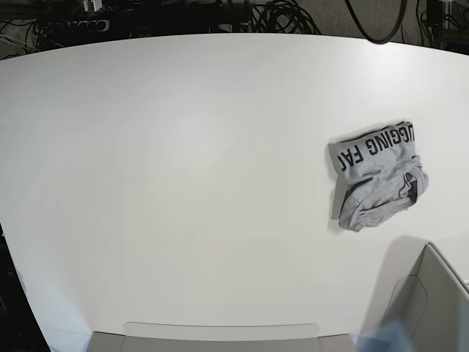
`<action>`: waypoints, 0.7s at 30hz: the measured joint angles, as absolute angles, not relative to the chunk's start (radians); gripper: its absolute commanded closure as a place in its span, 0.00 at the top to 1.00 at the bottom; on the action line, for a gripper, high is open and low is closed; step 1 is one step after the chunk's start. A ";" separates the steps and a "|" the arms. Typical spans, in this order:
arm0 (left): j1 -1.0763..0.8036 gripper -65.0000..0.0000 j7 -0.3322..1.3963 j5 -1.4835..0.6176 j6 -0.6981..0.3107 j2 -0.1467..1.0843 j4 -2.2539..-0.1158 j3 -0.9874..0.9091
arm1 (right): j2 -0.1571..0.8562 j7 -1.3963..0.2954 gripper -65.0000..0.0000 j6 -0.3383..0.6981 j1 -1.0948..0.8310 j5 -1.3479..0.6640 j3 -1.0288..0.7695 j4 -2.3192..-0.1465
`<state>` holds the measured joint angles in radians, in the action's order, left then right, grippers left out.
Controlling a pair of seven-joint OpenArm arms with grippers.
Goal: Fold the T-shirt properly
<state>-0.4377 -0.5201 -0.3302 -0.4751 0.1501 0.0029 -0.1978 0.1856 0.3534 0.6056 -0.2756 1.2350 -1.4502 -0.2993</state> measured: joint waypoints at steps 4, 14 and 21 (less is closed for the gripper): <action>-0.318 0.00 -0.528 -0.323 -0.484 0.187 0.000 -0.188 | 0.205 0.338 0.00 0.353 -0.255 1.363 -1.450 -0.182; -0.266 0.00 -0.387 -0.338 -0.477 0.233 -0.001 -0.186 | 0.189 0.346 0.00 -0.084 -0.202 1.485 -1.450 -0.159; -0.210 0.00 -0.201 -0.332 -0.221 0.258 0.001 -0.185 | 0.168 0.338 0.00 -0.117 -0.215 1.488 -1.450 -0.157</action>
